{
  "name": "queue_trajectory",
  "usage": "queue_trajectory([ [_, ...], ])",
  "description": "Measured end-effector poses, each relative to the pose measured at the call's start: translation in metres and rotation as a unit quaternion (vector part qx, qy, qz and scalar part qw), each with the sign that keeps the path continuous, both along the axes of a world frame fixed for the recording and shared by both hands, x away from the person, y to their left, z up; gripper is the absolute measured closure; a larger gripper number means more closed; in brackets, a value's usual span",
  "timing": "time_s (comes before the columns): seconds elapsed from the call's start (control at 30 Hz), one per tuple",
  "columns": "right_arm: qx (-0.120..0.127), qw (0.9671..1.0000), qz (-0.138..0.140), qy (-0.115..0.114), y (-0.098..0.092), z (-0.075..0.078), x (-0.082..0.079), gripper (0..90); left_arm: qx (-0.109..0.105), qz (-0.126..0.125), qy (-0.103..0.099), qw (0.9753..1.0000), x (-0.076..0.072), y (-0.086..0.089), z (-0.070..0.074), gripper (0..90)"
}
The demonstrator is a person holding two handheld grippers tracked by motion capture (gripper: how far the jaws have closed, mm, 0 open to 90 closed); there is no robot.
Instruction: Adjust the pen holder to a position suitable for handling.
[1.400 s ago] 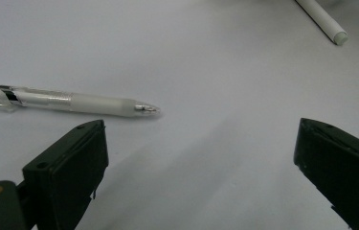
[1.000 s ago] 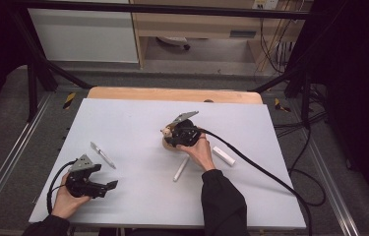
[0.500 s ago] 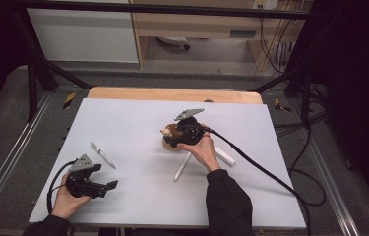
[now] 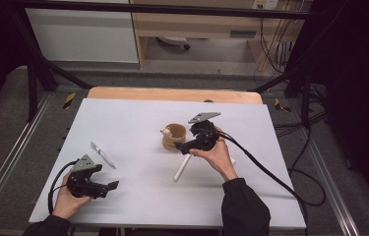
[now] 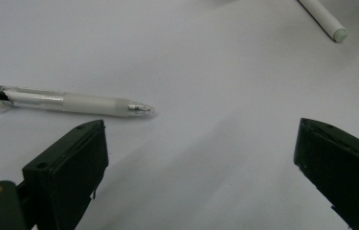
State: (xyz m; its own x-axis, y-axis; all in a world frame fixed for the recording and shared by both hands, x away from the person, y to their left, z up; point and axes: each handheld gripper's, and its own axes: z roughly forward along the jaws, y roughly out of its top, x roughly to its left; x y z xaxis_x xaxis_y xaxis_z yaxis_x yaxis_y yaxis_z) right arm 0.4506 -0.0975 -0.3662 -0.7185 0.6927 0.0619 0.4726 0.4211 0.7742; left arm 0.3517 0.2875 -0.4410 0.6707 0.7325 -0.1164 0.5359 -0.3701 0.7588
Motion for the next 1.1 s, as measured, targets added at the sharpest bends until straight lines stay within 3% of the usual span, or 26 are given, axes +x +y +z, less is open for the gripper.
queue_trajectory([
  [0.2, 0.009, 0.9998, -0.011, 0.01, -0.021, -0.01, -0.013, 1.6, 0.005, -0.004, 0.004, 1.0, 0.0, -0.003, 0.0, 4.4],
  [0.4, 0.004, 0.9995, -0.028, 0.014, -0.043, -0.023, -0.026, 1.5, 0.006, -0.004, 0.007, 1.0, 0.0, -0.007, 0.0, 4.3],
  [0.57, 0.025, 0.9985, -0.044, 0.02, -0.069, -0.034, -0.038, 0.7, 0.009, -0.002, 0.01, 0.9999, 0.0, -0.01, 0.0, 4.3],
  [0.77, 0.039, 0.9981, -0.044, 0.021, -0.094, -0.045, -0.049, 0.6, 0.01, -0.005, 0.011, 0.9999, 0.001, -0.017, 0.002, 4.3],
  [1.1, 0.034, 0.9978, -0.044, 0.036, -0.125, -0.061, -0.064, 0.6, 0.021, -0.019, 0.017, 0.9995, 0.003, -0.034, 0.005, 4.3],
])
